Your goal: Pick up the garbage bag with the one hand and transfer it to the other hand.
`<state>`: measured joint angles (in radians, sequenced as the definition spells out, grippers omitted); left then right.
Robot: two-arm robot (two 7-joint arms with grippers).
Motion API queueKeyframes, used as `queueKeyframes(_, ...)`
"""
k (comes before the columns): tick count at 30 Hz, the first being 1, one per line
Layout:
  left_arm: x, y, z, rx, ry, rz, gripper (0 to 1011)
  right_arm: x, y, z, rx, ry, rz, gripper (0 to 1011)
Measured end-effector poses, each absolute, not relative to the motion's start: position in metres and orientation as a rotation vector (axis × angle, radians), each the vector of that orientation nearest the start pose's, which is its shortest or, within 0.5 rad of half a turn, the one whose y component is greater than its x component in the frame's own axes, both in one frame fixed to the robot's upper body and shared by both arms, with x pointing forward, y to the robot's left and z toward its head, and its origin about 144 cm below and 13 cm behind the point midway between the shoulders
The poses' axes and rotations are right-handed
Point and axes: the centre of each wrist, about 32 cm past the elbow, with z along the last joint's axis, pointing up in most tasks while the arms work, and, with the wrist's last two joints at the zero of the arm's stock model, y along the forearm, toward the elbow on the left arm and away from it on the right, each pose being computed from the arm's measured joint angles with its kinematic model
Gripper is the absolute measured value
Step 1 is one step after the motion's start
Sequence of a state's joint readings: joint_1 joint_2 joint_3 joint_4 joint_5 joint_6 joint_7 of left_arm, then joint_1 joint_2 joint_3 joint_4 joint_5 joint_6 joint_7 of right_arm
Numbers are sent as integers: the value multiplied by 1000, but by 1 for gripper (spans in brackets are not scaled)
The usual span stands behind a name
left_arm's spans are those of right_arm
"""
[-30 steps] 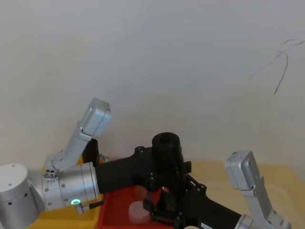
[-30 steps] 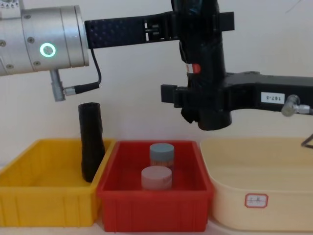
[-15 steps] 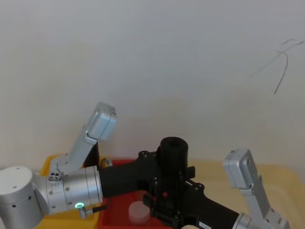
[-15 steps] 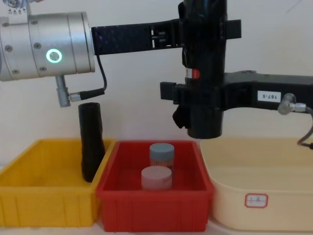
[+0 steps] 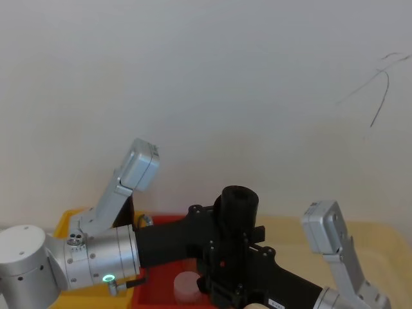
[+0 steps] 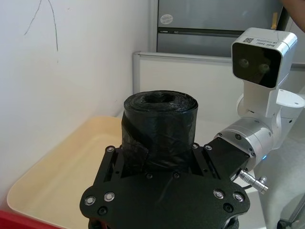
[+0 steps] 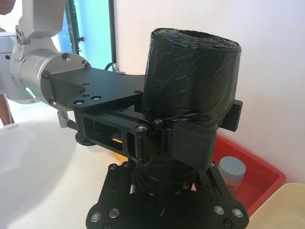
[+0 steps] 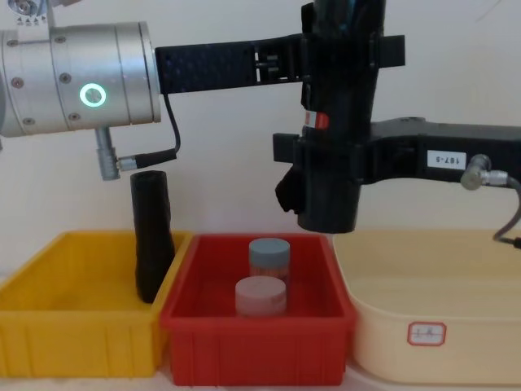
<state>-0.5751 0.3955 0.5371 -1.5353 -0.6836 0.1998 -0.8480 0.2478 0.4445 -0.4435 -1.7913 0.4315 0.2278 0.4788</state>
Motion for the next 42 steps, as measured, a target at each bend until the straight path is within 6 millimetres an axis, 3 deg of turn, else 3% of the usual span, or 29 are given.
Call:
queueKeyframes(4,559,191,1298,-97,-26,210,540,479,-201,1252,-50,-59,-609,536)
queueKeyframes(20,559,192,1298,-96,-24,211,1001,477,-205,1253,-43,-54,-660,535)
queueKeyframes(42,553,216,1302,-140,5,273,1001,477,-229,1260,-80,-90,-773,535)
